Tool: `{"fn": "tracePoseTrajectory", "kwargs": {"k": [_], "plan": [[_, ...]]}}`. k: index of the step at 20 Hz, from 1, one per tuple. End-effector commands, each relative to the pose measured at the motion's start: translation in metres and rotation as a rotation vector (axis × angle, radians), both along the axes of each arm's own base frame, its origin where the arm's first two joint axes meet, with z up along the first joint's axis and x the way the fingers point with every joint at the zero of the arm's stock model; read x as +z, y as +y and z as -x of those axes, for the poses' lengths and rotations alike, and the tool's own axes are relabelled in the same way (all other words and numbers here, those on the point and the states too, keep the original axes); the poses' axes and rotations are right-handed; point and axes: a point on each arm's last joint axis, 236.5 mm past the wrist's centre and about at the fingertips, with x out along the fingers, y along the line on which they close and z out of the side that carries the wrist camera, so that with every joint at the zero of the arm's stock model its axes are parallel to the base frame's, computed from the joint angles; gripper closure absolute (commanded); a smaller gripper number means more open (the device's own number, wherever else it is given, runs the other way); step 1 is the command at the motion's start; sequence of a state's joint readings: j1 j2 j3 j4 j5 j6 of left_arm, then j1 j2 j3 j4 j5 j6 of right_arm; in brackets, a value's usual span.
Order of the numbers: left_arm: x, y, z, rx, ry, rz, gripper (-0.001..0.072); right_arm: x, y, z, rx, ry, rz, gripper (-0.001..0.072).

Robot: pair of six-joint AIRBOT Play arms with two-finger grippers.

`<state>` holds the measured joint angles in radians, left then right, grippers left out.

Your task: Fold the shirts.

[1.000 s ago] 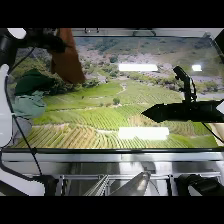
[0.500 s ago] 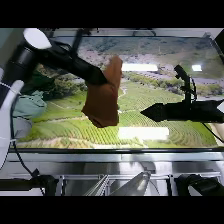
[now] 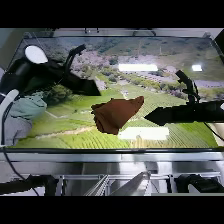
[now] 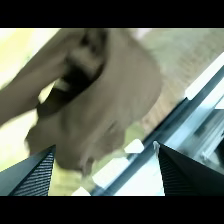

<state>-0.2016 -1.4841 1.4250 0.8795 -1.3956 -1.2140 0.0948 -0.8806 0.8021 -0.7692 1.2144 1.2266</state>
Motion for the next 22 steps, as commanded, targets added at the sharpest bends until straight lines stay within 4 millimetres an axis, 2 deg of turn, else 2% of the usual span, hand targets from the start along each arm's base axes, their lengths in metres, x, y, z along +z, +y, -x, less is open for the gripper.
{"fn": "tracePoseTrajectory", "kwargs": {"k": [1, 3, 4, 5, 8, 10, 11, 12, 13, 16, 17, 18, 19, 20, 22], "plan": [[-0.045, 0.049, 0.041, 0.166, 0.212, 0.048, -0.0011, -0.035, -0.039, -0.024, -0.111, 0.083, 0.072, 0.0252], [-0.074, 0.049, 0.042, 0.297, 0.216, 0.153, 0.0005, -0.071, -0.039, -0.032, -0.117, 0.213, 0.043, 0.0255], [-0.085, 0.046, 0.043, 0.328, 0.216, 0.195, 0.0006, -0.087, -0.030, -0.034, -0.088, 0.262, -0.003, 0.0290], [-0.094, 0.041, 0.045, 0.341, 0.227, 0.225, 0.0006, -0.097, -0.018, -0.038, -0.068, 0.295, -0.065, 0.0370], [-0.120, 0.023, 0.043, 0.336, 0.270, 0.266, 0.0006, -0.119, 0.010, -0.055, -0.072, 0.381, -0.269, 0.0368], [-0.128, 0.008, 0.031, 0.314, 0.278, 0.301, 0.0006, -0.127, 0.024, -0.060, -0.067, 0.404, -0.357, 0.0368], [-0.127, -0.001, 0.021, 0.299, 0.269, 0.324, 0.0042, -0.126, 0.031, -0.062, -0.061, 0.405, -0.403, 0.0368], [-0.125, -0.007, 0.012, 0.288, 0.259, 0.341, 0.0204, -0.118, 0.041, -0.066, -0.050, 0.388, -0.465, 0.0368], [-0.122, -0.013, 0.002, 0.277, 0.248, 0.355, 0.0327, -0.111, 0.049, -0.070, -0.055, 0.378, -0.512, 0.0368], [-0.113, -0.022, -0.014, 0.233, 0.223, 0.375, 0.0536, -0.114, 0.060, -0.077, -0.066, 0.362, -0.505, 0.0368], [-0.110, -0.023, -0.017, 0.223, 0.220, 0.383, 0.0641, -0.116, 0.062, -0.079, -0.067, 0.359, -0.498, 0.0370], [-0.108, -0.024, -0.018, 0.217, 0.216, 0.386, 0.0689, -0.117, 0.062, -0.082, -0.071, 0.347, -0.497, 0.0466], [-0.107, -0.024, -0.018, 0.213, 0.218, 0.390, 0.0686, -0.117, 0.062, -0.085, -0.067, 0.333, -0.498, 0.0660], [-0.105, -0.022, -0.017, 0.211, 0.224, 0.396, 0.0687, -0.115, 0.060, -0.087, -0.060, 0.311, -0.497, 0.0691], [-0.095, -0.014, -0.016, 0.206, 0.229, 0.418, 0.0688, -0.098, 0.054, -0.092, -0.039, 0.284, -0.532, 0.0691]]}}
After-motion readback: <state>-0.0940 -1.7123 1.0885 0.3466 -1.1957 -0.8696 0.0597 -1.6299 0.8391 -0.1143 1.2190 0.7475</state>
